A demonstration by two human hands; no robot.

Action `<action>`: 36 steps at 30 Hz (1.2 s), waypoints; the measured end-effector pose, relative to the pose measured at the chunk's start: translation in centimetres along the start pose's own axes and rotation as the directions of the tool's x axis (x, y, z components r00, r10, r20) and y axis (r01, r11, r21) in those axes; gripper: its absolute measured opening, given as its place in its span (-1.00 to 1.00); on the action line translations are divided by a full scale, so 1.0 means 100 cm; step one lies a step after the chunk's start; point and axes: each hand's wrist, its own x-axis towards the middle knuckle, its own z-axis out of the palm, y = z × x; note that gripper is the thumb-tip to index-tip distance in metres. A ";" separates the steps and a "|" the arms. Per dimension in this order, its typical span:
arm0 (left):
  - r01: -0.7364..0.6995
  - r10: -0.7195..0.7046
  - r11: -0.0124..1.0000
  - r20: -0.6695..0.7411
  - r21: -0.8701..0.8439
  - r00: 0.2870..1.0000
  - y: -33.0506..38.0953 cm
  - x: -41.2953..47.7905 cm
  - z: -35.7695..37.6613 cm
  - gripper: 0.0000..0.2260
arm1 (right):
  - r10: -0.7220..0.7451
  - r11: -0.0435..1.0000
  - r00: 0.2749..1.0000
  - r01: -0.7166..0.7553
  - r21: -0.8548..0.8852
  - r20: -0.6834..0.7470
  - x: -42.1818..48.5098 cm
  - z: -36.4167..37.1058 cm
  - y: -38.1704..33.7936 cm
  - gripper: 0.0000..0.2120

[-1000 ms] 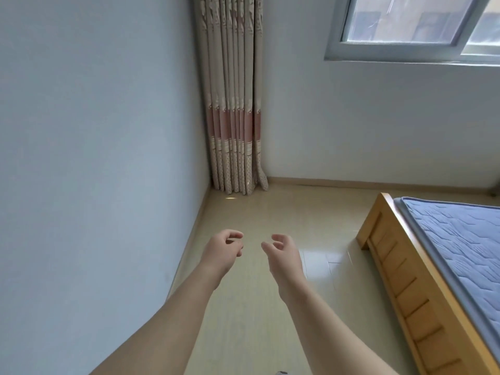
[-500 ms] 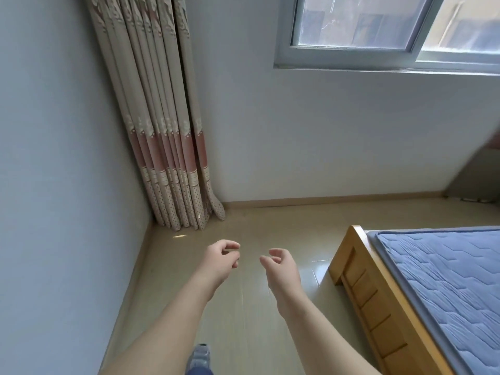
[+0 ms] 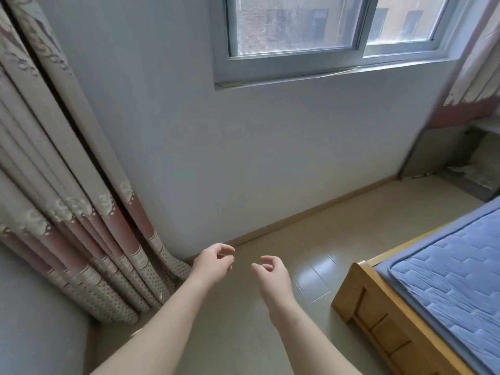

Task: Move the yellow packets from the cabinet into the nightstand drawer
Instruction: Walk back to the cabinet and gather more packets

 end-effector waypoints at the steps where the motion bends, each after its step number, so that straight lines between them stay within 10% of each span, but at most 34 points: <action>1: -0.003 0.003 1.000 0.028 0.008 1.000 0.005 0.019 0.001 -0.84 | 0.021 1.000 0.999 -0.020 0.016 -0.026 0.017 0.002 -0.003 -0.82; 21: -0.110 0.085 0.991 0.272 0.077 0.959 0.200 0.418 0.107 -0.87 | 0.103 0.982 0.957 -0.055 0.180 -0.270 0.398 -0.069 -0.164 -0.82; 36: -0.415 0.197 0.901 0.735 0.125 0.649 0.363 0.661 0.283 -0.85 | 0.333 0.868 0.716 0.022 0.497 -0.614 0.618 -0.188 -0.254 -0.76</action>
